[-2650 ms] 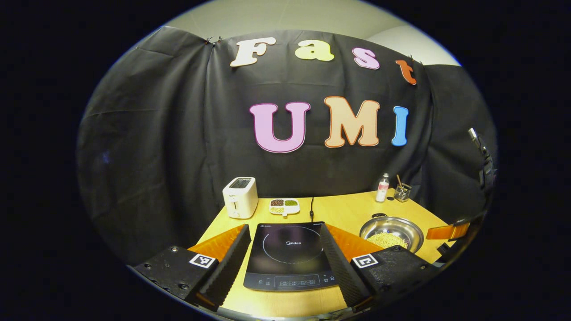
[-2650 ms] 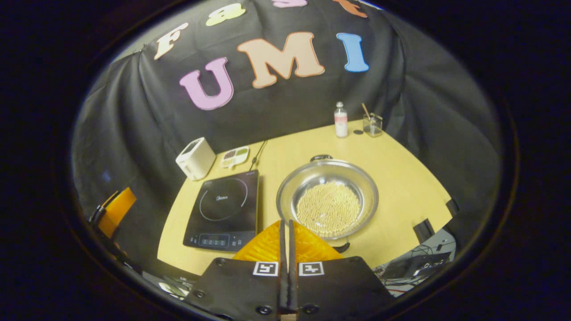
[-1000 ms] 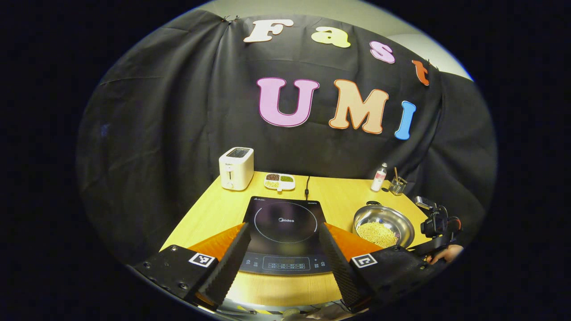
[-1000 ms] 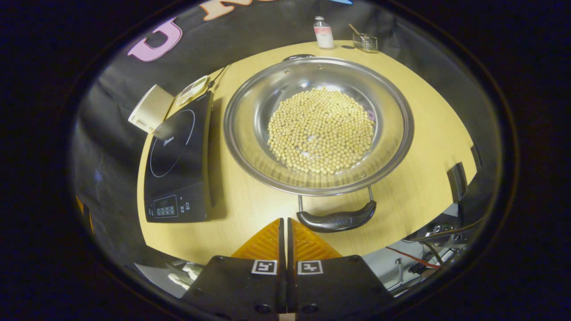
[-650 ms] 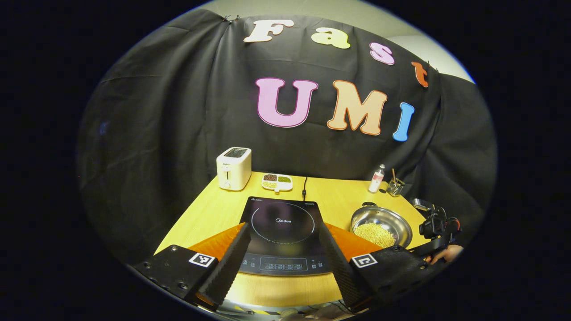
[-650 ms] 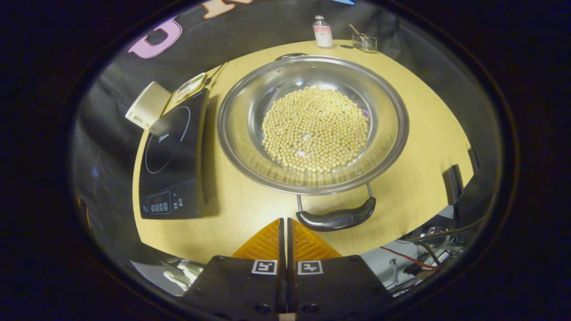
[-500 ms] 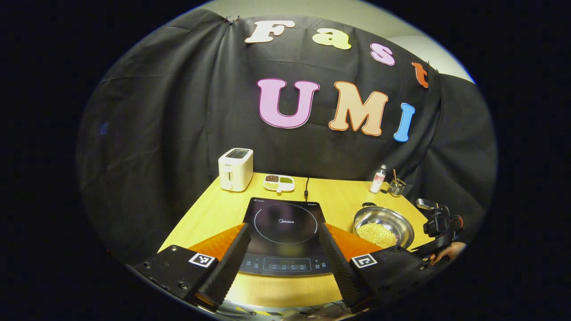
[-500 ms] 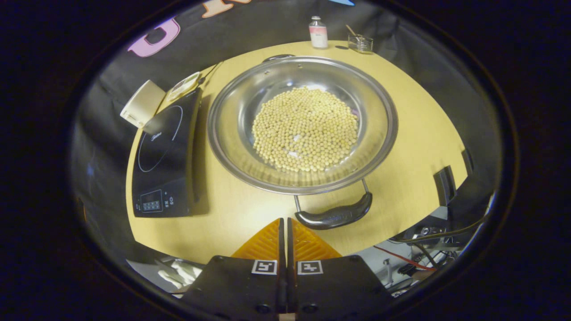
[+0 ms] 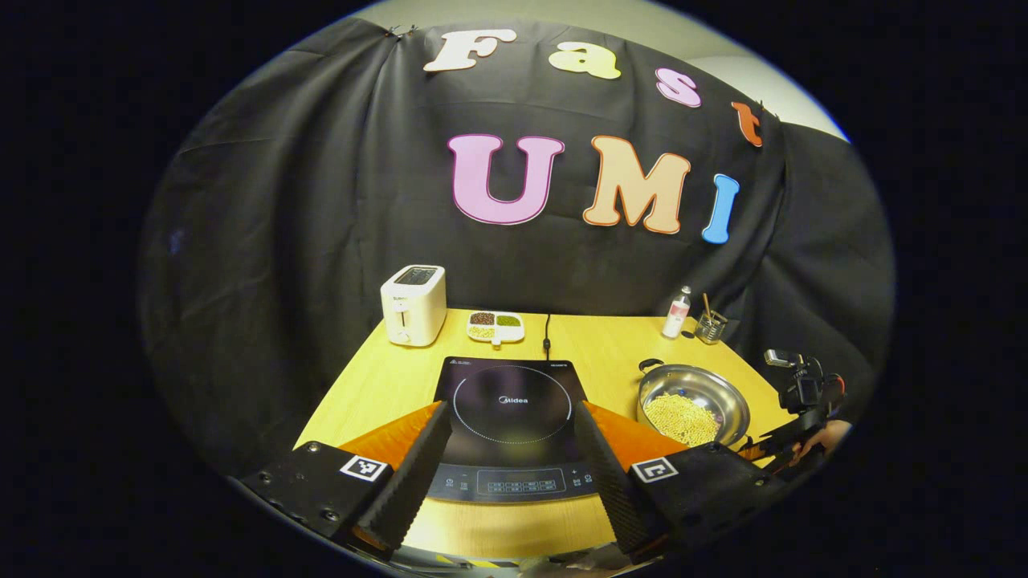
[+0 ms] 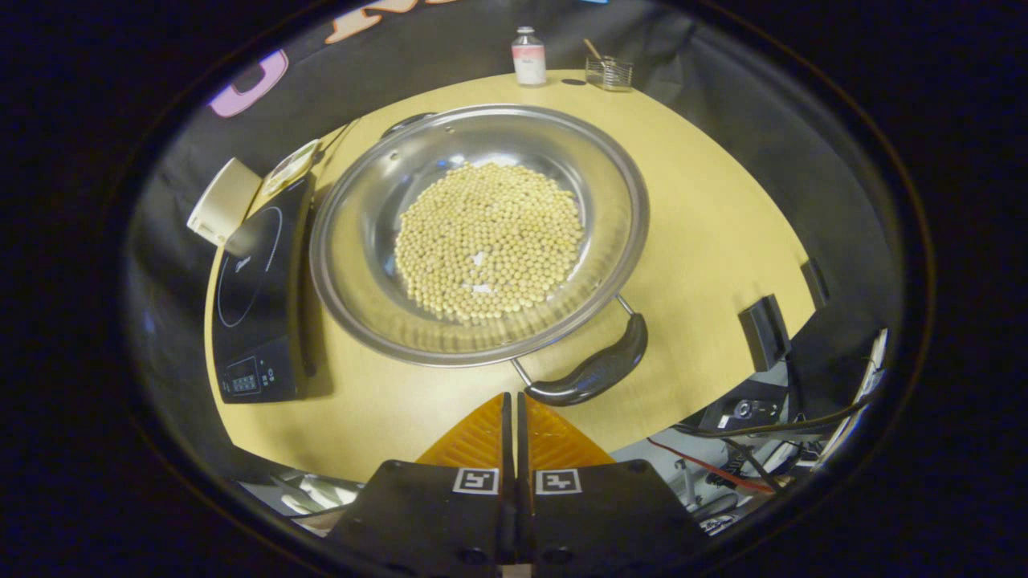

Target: First push the handle of the pot to place it horizontally, then grasp the pot with both hands and set it on the induction cooktop.

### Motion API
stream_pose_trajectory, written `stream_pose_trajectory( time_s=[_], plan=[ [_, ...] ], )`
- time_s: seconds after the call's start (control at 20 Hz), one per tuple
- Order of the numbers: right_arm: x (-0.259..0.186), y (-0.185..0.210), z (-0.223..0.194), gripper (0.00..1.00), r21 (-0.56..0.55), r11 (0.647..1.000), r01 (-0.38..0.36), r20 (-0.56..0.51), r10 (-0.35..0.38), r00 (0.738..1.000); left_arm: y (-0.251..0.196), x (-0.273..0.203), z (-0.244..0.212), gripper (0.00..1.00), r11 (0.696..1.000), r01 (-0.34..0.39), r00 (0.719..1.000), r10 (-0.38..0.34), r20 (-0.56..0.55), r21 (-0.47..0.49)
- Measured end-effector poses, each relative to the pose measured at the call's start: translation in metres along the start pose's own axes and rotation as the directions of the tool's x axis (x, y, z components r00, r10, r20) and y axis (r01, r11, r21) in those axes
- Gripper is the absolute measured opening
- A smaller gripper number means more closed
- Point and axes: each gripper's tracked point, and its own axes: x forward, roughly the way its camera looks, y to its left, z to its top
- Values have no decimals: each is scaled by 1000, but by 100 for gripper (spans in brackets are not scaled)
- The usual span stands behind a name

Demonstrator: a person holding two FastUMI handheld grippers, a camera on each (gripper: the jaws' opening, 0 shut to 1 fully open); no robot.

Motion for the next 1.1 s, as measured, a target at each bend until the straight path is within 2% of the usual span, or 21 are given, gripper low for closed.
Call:
stream_pose_trajectory(
  time_s=[0.2,0.25,0.3,0.5,0.6,0.8,1.1],
  plan=[
    [1,-19,7,0,15,999,36,-5,-36,999,-3,7,-13,95,1000,20,998,-20,-52,-9],
    [2,-22,9,3,19,999,39,-6,-39,999,-3,9,-15,95,1000,19,998,-20,-64,-15],
    [3,-25,11,0,20,999,41,-8,-41,999,-2,11,-16,95,1000,15,997,-17,-74,-19],
    [5,-40,21,3,6,998,55,-15,-55,998,1,17,-14,95,1000,-22,997,20,-74,-16],
    [3,-45,24,0,15,999,46,-27,-45,999,-1,19,-16,95,999,-42,996,40,-76,-25],
    [5,-55,36,2,44,999,3,-48,-1,999,-9,18,-12,95,996,-82,994,78,-75,-42],
    [14,-77,66,3,-44,999,-15,-62,12,998,-38,18,-3,95,985,-162,986,159,-60,-60]
  ],
)
